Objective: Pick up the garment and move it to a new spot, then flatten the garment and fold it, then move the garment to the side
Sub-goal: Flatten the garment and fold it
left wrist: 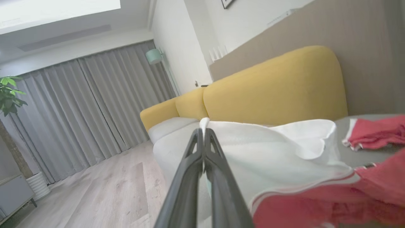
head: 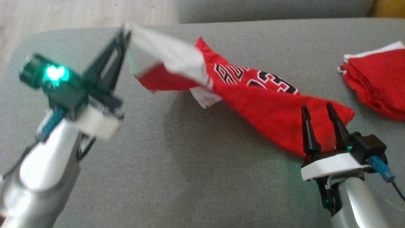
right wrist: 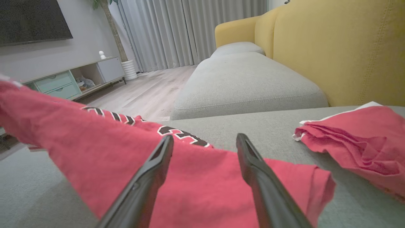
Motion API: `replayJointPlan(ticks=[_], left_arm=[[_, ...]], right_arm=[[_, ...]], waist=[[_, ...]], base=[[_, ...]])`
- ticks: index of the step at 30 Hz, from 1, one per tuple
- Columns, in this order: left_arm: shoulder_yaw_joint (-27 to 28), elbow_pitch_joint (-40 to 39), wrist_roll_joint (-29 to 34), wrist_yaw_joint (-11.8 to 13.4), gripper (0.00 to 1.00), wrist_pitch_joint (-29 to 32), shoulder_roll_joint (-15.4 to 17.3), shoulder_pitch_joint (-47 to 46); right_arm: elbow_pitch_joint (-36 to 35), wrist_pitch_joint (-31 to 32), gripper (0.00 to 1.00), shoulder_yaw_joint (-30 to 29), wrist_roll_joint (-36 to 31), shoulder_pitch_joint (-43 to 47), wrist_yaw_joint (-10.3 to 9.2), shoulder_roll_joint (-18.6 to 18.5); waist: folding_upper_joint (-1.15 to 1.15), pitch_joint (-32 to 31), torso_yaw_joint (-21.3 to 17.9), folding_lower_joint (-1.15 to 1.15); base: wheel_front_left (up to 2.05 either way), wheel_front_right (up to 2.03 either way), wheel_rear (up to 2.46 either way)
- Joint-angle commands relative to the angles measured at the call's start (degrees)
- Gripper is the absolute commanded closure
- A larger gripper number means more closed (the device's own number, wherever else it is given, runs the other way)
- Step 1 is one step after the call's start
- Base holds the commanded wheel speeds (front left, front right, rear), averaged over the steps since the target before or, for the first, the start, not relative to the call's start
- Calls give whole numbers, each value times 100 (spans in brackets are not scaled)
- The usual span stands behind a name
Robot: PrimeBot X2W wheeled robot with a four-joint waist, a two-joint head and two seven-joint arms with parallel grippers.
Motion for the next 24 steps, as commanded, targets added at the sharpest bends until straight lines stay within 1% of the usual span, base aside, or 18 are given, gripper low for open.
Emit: replayJointPlan(ticks=[1,6,11,14,16,17,18,19,21,22,24], left_arm=[[174,-216,24,-22,100,-23,363,25],[-184,-523,38,-30,100,-23,1057,824],[-833,-632,218,-31,100,-23,1660,1431],[-1199,-562,308,-32,100,13,1892,1638],[-1339,-381,326,-32,100,147,1941,1722],[-1387,-288,323,-32,70,209,1932,1749],[-1392,-193,301,2,18,261,1893,1765],[-1376,-97,261,60,0,319,1838,1779],[-1291,79,189,261,0,395,1696,1766],[-1291,79,189,261,0,395,1696,1766],[-1127,187,52,520,0,382,1487,1718]], right_arm=[[-141,-62,0,99,2,11,-4,-16],[-87,-62,0,24,28,89,-4,-16],[-23,-62,0,32,69,145,-4,-16],[-18,-62,0,33,76,153,-4,-16],[-20,-62,0,44,71,152,-4,-16],[-21,-62,0,52,68,150,-4,-16],[-24,-62,0,63,67,147,-4,-16],[-29,-62,0,73,66,144,-4,-16],[-48,-62,0,89,65,142,-4,-16],[-48,-62,0,89,65,142,-4,-16],[-78,-62,0,98,64,161,-4,-16]], waist=[[0,-137,154,1],[0,-323,378,1],[0,-536,504,1],[0,-606,537,1],[0,-633,541,1],[0,-641,536,1],[0,-645,526,1],[0,-643,512,1],[0,-631,472,1],[0,-631,472,1],[0,-612,426,1]], base=[[0,0,0],[0,0,0],[0,0,0],[0,0,0],[0,0,0],[0,0,0],[0,0,0],[0,0,0],[0,0,0],[0,0,0],[0,0,0]])
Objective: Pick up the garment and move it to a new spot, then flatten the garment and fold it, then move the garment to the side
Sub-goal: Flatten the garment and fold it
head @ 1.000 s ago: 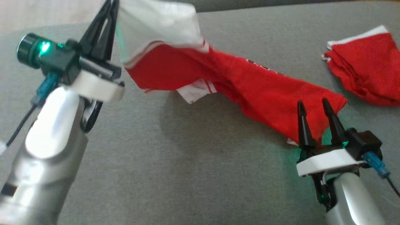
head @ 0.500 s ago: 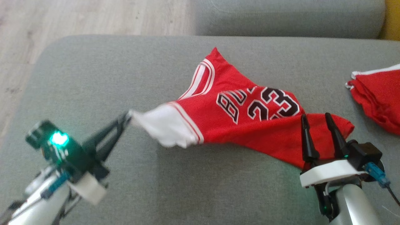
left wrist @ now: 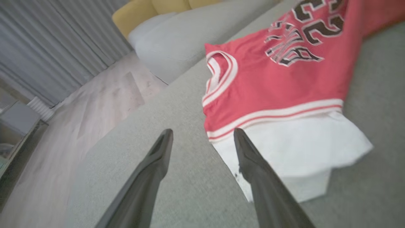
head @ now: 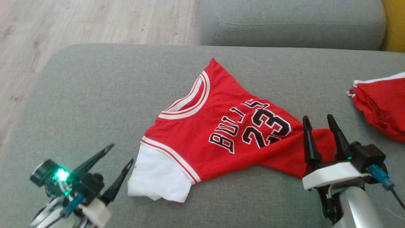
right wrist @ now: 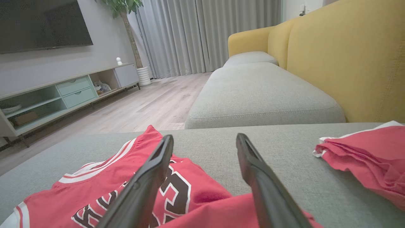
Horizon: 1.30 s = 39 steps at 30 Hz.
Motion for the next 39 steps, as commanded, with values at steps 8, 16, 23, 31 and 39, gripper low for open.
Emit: replayJointPlan(ticks=[8,16,23,31,39], left_arm=[[1256,-120,-821,963,0,-389,-902,-565],[1922,-627,-911,1124,0,-430,-1913,-264],[2079,-566,-545,773,0,-431,-2226,-131],[2304,-454,-275,482,0,-432,-2409,-95],[2493,-399,-77,274,0,-432,-2577,-119]], right_arm=[[-298,-62,0,96,-62,-40,-4,-19],[-123,-62,0,-580,-269,11,-4,-19],[996,127,0,-1239,-552,-208,-4,-19],[1871,236,0,-1196,-490,-516,-4,-19],[2515,526,55,-996,-758,-840,-4,-19]], waist=[[0,111,-186,0],[0,208,-316,0],[0,283,-365,0],[0,355,-377,0],[0,480,-336,0]], base=[[0,0,0],[0,0,0],[0,0,0],[0,0,0],[0,0,0]])
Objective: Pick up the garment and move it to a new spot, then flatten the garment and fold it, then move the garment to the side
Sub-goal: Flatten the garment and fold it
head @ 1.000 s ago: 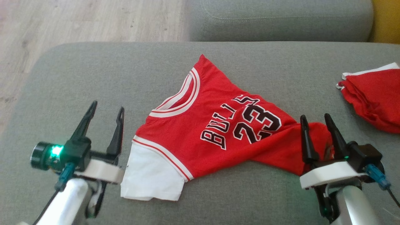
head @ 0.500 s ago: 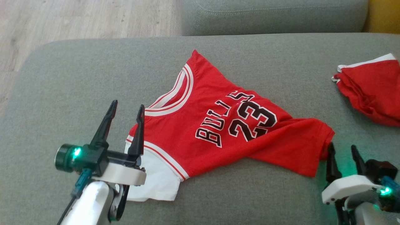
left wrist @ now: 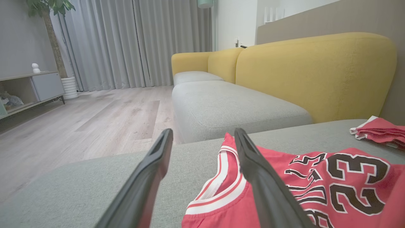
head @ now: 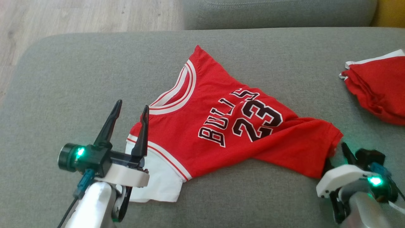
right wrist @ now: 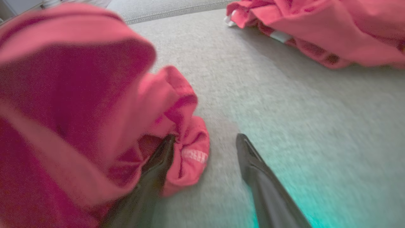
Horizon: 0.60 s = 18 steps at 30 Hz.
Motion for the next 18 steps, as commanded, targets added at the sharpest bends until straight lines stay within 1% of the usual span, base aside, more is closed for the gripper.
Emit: replayJointPlan(ticks=[1,5,8,11,15,18], left_arm=[[262,-141,59,-55,0,-52,19,-211],[318,-102,120,-117,0,-52,-36,-222],[377,-59,168,-164,0,-52,-95,-217],[414,-24,210,-222,0,-52,-171,-203],[439,1,270,-305,0,-52,-303,-208],[445,11,333,-379,0,-52,-441,-267]], right_arm=[[43,95,100,220,-137,-130,-4,-5],[18,44,100,59,-394,-253,-4,-5],[-173,18,100,-176,-782,-409,-4,-5],[-511,93,100,-412,-1190,-621,-4,-5],[-1037,363,100,-573,-1653,-967,-4,-5],[-1485,671,100,-442,-2109,-1368,-4,-85]], waist=[[0,18,15,0],[0,22,36,0],[0,-6,54,0],[0,-49,89,0],[0,-72,172,0],[0,-6,293,0]], base=[[0,0,0],[0,0,0],[0,0,0],[0,0,0],[0,0,0],[0,0,0]])
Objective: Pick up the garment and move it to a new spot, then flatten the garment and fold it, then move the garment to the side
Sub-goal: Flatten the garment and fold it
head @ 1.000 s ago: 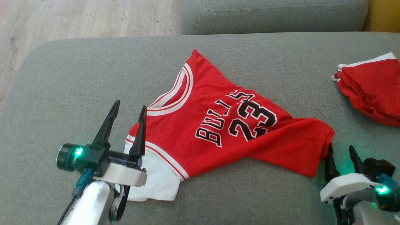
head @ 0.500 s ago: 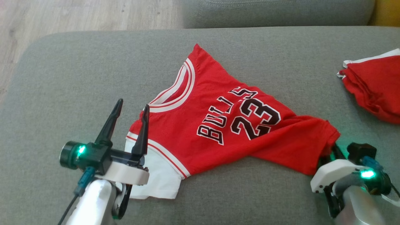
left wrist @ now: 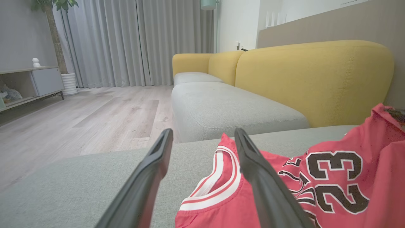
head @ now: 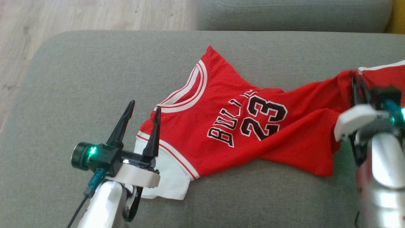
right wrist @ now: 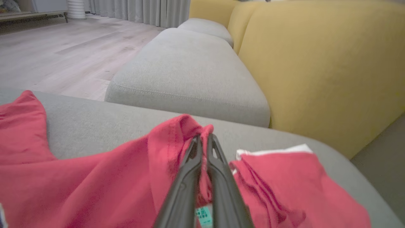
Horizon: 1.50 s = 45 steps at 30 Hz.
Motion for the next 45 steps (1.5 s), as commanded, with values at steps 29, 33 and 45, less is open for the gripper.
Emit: replayJointPlan(ticks=[29,33,45], left_arm=[[293,-260,111,-229,0,-46,-368,-762],[330,-248,129,-222,0,-46,-370,-729],[443,-237,185,-185,0,-46,-372,-404]], right_arm=[[1642,-298,0,1028,-747,-3254,-4,-1596],[1722,-596,0,829,-666,-3080,-4,-1406],[656,-1145,0,211,265,-1369,-4,-204]], waist=[[0,818,955,0],[0,679,827,0],[0,45,147,0]], base=[[0,0,0],[0,0,0],[0,0,0]])
